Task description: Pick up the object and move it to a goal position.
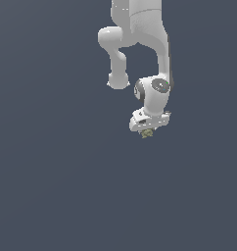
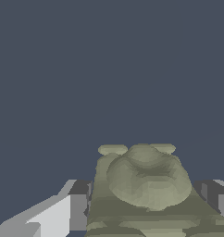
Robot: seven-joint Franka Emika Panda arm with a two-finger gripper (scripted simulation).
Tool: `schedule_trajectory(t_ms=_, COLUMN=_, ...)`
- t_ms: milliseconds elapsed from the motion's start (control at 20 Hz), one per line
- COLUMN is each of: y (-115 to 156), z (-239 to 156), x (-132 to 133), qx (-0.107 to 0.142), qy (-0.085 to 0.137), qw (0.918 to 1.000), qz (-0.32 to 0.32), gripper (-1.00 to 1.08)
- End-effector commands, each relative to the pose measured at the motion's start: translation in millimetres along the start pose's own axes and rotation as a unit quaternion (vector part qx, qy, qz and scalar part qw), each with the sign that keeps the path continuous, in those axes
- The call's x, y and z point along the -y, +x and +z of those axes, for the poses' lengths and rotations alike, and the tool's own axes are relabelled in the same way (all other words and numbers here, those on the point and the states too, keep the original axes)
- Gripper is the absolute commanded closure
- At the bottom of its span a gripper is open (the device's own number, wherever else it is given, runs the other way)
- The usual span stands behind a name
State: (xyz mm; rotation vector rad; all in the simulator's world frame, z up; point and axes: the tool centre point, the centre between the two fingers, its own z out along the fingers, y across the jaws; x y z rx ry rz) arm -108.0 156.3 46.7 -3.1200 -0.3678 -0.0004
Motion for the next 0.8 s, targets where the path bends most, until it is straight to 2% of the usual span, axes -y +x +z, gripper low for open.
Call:
schedule_trajectory(t_ms=0, y=-7.3, z=-1.7, x=26.7, qx=0.0, qy=0.0, qw=1.0, qz=0.001, gripper=1.08)
schedule_trajectory(t_ms=350, y=-19.0, z=-4.7, x=78.5, qx=0.0, qy=0.0, qw=1.0, qz=0.0, gripper=1.08)
schedule_trajectory(t_ms=750, y=-22.3, z=-6.0, x=99.0, qx=0.0, qy=0.0, qw=1.0, qz=0.0, gripper=1.08)
